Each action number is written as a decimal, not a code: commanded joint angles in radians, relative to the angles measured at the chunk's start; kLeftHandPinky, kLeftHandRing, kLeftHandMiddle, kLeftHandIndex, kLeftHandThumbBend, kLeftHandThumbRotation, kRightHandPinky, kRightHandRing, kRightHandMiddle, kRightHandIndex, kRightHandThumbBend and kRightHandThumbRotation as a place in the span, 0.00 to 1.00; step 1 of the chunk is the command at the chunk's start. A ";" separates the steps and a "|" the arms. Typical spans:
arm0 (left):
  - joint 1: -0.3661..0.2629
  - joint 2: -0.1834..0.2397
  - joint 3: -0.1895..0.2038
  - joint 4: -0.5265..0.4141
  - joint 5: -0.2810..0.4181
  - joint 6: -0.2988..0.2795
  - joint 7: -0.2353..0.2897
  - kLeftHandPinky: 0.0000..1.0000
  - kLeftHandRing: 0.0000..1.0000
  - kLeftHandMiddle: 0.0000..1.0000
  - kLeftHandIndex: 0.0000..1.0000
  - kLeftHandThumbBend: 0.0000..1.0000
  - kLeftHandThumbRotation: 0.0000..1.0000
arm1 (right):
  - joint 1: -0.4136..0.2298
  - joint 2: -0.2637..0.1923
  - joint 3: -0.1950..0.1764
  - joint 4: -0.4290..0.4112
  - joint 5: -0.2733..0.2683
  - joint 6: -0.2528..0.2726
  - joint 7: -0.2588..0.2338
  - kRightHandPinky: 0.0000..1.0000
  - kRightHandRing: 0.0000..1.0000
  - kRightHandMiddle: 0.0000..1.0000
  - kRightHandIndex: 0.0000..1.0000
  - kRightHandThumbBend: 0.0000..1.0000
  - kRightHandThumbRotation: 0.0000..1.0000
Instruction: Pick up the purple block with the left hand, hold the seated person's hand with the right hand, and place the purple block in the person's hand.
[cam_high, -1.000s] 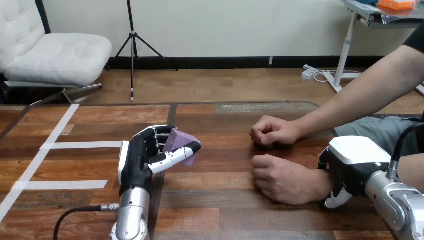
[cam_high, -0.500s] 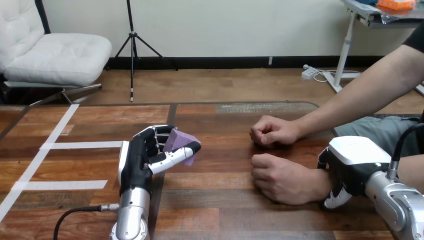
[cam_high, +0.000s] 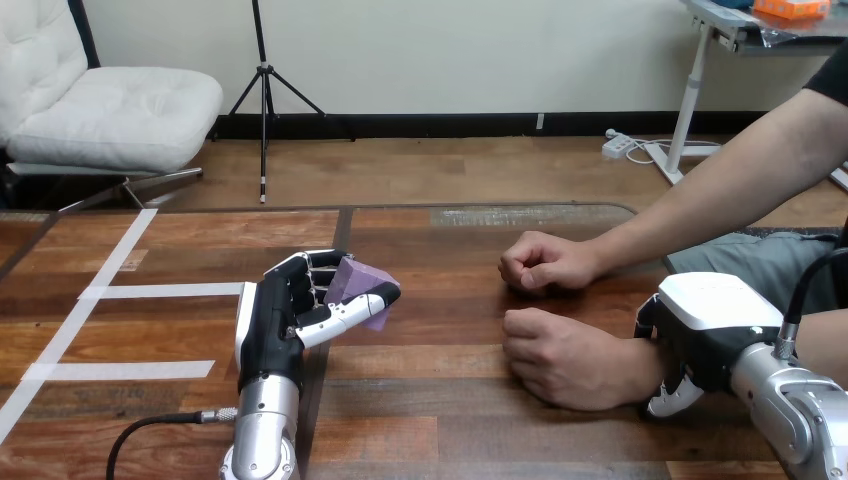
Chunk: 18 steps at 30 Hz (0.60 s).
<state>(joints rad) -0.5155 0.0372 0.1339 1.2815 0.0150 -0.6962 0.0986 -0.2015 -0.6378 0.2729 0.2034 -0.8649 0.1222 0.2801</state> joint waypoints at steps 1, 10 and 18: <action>-0.067 0.007 -0.006 -0.054 0.010 -0.021 -0.001 0.37 0.43 0.48 0.49 0.83 0.00 | 0.013 -0.019 0.003 0.033 0.015 -0.005 -0.007 0.41 0.49 0.55 0.54 0.76 0.00; -0.069 0.002 -0.003 -0.057 0.003 -0.014 -0.008 0.37 0.43 0.48 0.49 0.83 0.00 | 0.018 -0.019 -0.009 0.015 0.022 -0.007 -0.027 0.40 0.48 0.54 0.53 0.77 0.00; -0.070 -0.002 0.002 -0.057 -0.008 -0.021 -0.025 0.37 0.43 0.48 0.49 0.84 0.00 | 0.020 -0.024 -0.027 -0.014 0.037 -0.019 -0.037 0.40 0.49 0.54 0.53 0.77 0.00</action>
<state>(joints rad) -0.5155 0.0358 0.1355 1.2810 0.0097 -0.6962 0.0847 -0.1901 -0.6390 0.2663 0.2007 -0.8534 0.1082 0.2517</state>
